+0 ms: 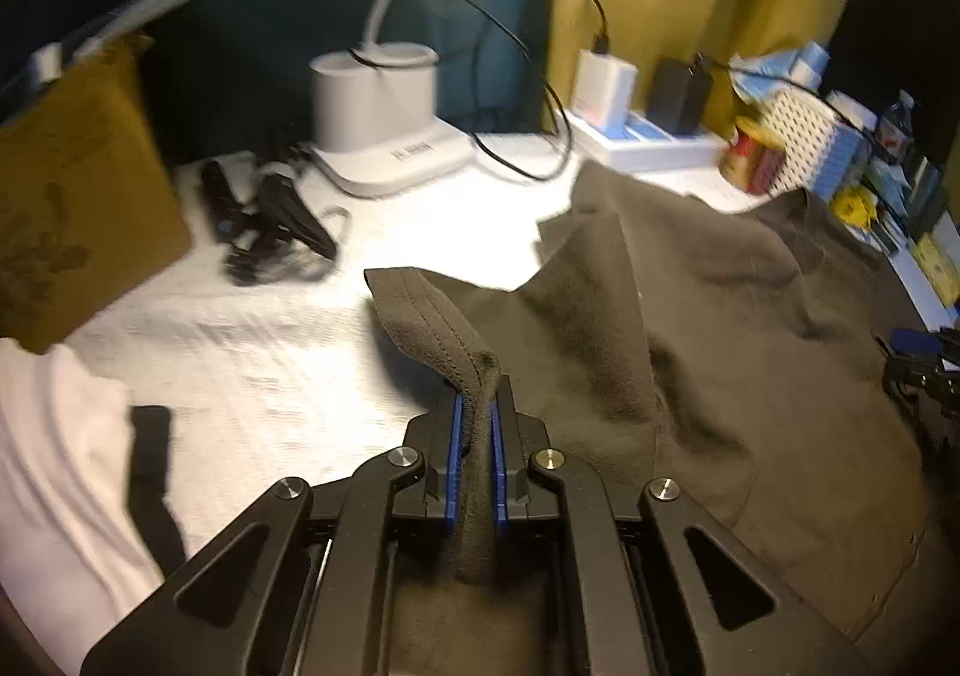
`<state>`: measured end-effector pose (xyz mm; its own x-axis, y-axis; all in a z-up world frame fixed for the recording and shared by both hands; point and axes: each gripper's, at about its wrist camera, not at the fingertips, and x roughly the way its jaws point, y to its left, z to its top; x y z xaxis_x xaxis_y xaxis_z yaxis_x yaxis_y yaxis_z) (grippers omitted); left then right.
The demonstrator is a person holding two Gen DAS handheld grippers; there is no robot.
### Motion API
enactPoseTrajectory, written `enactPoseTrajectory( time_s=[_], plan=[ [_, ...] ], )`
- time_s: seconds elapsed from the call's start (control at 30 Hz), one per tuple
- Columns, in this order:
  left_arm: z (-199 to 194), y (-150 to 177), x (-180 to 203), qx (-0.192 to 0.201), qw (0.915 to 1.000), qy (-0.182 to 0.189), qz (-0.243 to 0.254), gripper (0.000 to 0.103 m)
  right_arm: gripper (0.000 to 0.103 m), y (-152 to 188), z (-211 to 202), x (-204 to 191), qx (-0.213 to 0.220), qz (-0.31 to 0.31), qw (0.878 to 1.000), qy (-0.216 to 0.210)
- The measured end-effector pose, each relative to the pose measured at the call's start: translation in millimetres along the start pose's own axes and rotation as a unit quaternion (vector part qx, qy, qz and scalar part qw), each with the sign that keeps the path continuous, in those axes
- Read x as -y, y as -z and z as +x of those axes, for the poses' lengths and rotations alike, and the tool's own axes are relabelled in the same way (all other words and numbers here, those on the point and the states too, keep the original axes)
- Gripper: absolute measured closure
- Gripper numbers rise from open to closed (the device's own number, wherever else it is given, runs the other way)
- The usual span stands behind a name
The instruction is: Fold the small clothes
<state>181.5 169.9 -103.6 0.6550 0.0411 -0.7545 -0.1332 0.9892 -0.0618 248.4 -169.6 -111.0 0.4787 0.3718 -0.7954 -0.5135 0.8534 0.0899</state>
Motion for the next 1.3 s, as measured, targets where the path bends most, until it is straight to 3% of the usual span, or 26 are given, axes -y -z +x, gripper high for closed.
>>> enactPoseTrajectory(
  time_s=[0.4,0.7,1.0,1.3],
  plan=[
    [-51.5,-0.4,7.0,0.073,0.9964,-0.042,-0.011,0.097,0.043,8.2,-41.0,9.3,0.040,0.009,0.999,0.009],
    [-62.2,-6.1,46.8,0.094,0.9941,-0.043,0.033,0.097,0.043,26.5,-67.7,31.8,0.063,0.027,0.998,0.011],
    [-36.9,-2.5,99.6,0.064,0.9938,-0.013,0.090,0.097,0.043,50.9,-89.4,68.5,0.078,0.061,0.995,0.021],
    [-8.0,10.6,131.4,0.004,0.9947,0.029,0.099,0.096,0.043,72.4,-95.4,91.9,0.082,0.085,0.993,0.022]
  ],
)
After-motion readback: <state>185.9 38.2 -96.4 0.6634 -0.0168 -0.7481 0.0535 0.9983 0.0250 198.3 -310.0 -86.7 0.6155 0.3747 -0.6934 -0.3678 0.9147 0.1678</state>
